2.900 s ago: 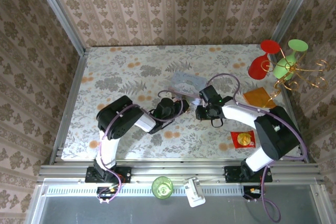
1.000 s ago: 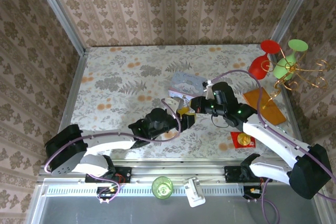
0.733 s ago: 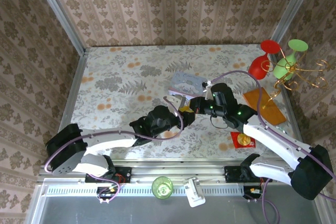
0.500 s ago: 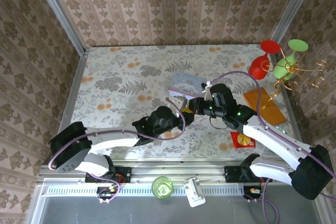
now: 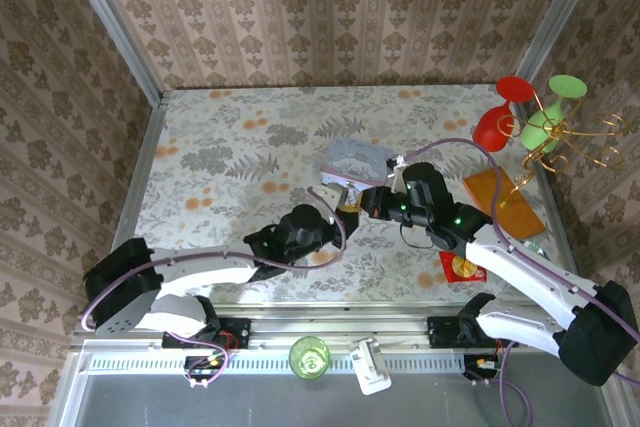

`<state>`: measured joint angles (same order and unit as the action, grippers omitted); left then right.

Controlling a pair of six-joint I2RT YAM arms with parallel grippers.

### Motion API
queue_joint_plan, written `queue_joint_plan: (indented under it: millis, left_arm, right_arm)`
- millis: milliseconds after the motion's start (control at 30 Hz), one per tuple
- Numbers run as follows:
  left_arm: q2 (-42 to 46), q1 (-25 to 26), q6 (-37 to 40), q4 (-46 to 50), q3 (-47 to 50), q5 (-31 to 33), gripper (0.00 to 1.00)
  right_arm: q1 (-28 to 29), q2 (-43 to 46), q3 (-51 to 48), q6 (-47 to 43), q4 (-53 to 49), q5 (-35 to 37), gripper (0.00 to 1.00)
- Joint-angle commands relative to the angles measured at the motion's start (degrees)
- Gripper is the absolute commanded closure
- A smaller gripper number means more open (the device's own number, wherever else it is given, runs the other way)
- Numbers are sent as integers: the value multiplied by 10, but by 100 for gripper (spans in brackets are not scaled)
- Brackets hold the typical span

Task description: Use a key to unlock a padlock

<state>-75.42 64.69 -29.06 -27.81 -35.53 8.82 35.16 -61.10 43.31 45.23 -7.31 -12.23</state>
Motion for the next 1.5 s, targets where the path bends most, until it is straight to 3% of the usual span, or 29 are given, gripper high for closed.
queue_joint_plan:
  millis: [0, 133, 200, 367, 433, 500, 633, 800, 867, 1067, 1167, 1233, 1300, 1367, 1467]
  left_arm:
    - [27, -13, 5, -6, 23, 20, 92]
    - [40, -16, 14, -96, 72, -23, 79]
    - [52, -17, 61, -131, 93, -67, 66]
    - [98, -20, 190, 17, 77, -78, 55]
    - [116, -24, 221, 58, 67, -76, 46]
    - [126, -28, 243, 93, 49, -79, 43]
    - [108, -28, 281, 144, 2, -82, 43]
    - [69, -30, 335, 172, -35, -81, 54]
    - [58, -41, 346, 163, -33, -96, 62]
    - [78, -73, 329, 118, 0, -154, 63]
    - [104, -88, 284, 87, 28, -190, 53]
    - [125, -121, 204, 28, 71, -241, 55]
    - [155, -153, 93, -65, 128, -252, 57]
    - [189, -177, -23, -97, 161, -215, 59]
    - [237, -176, -165, -15, 151, -148, 61]
  right_arm:
    - [1, 7, -6, 6, 7, 13, 100]
    - [1, 4, -4, 7, 15, 9, 100]
    - [0, 1, 0, 5, 14, 4, 100]
    - [-1, 0, 2, 8, 18, -18, 100]
    - [0, 1, 2, 3, 18, -24, 100]
    - [0, 6, -4, -2, 24, -25, 100]
    - [1, 15, -19, -4, 43, -38, 100]
    - [1, 17, -23, -5, 52, -63, 100]
    - [2, 23, -24, -7, 52, -66, 100]
    - [2, 49, -40, -39, 43, -59, 100]
    - [-1, 63, -59, -38, 52, -43, 100]
    - [-4, 66, -64, -41, 62, -48, 100]
    - [-5, 70, -68, -50, 70, -50, 100]
    - [-6, 71, -71, -61, 78, -47, 100]
    - [-4, 79, -84, -80, 117, -38, 100]
